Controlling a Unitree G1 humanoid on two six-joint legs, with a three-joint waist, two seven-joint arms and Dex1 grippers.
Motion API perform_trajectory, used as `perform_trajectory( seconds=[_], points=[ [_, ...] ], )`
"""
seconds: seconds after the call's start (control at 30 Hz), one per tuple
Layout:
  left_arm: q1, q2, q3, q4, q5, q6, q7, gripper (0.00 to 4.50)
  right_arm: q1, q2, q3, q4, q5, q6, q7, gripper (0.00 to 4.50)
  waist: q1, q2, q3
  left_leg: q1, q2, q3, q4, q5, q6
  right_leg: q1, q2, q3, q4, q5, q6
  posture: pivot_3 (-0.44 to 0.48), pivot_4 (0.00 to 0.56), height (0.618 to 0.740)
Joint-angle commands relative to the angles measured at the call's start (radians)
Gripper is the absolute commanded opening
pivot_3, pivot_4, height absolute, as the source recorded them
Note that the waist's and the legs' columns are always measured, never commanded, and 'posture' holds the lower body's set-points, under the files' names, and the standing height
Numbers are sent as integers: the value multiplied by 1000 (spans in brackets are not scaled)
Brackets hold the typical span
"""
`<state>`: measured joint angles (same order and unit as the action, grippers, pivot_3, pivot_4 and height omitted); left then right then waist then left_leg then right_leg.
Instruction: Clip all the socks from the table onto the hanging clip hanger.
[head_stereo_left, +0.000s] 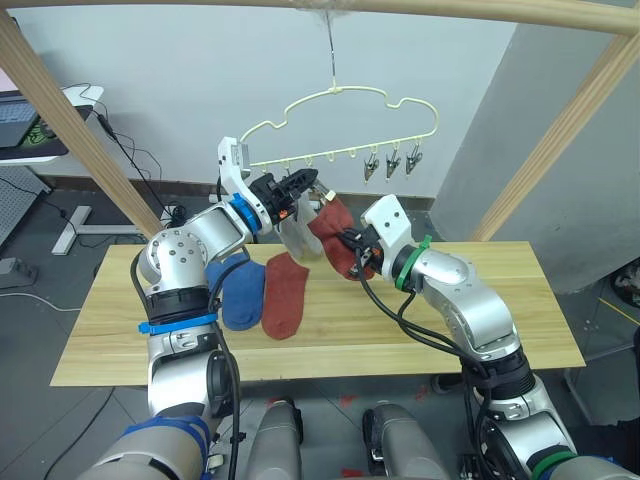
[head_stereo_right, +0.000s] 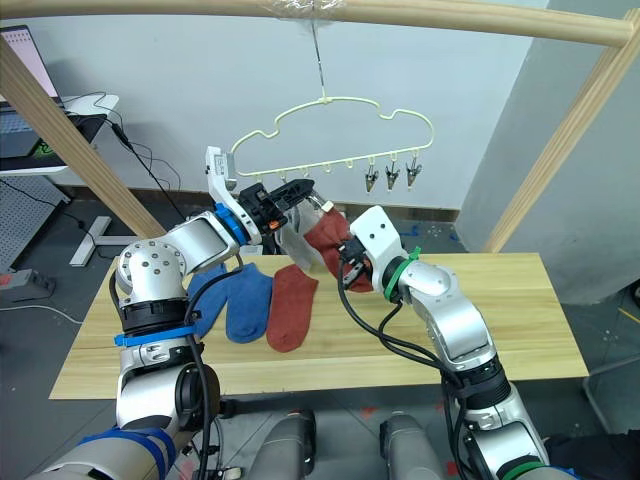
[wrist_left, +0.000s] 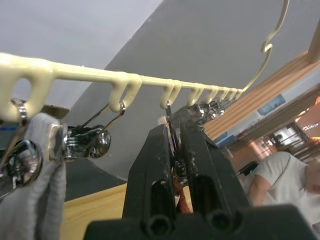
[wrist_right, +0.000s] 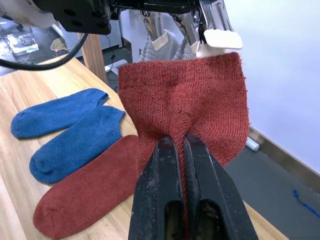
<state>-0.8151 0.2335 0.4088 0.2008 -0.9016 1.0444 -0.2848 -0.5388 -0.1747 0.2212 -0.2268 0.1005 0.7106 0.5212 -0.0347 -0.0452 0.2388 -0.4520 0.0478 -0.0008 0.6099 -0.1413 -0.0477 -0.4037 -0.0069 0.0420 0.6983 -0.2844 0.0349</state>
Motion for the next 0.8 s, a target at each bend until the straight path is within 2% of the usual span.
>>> perform_trajectory(
  seconds=[0.03,0.53,0.8],
  points=[
    [12,11,-6,-50,-24,11,-14,0,-35,16,-19,-47,31,7,-12,21,0,0,0,0,0,0,0,0,0,0,0,0,0,0,0,-35,183,740],
    [26,31,-12,-63,-20,11,-27,0,-61,-6,-45,-96,85,65,-26,21,0,0,0,0,0,0,0,0,0,0,0,0,0,0,0,-29,181,740],
    [22,18,-17,-66,-33,17,-33,0,-91,21,-22,-51,87,41,-48,21,0,0,0,0,0,0,0,0,0,0,0,0,0,0,0,-29,175,740]
  ],
)
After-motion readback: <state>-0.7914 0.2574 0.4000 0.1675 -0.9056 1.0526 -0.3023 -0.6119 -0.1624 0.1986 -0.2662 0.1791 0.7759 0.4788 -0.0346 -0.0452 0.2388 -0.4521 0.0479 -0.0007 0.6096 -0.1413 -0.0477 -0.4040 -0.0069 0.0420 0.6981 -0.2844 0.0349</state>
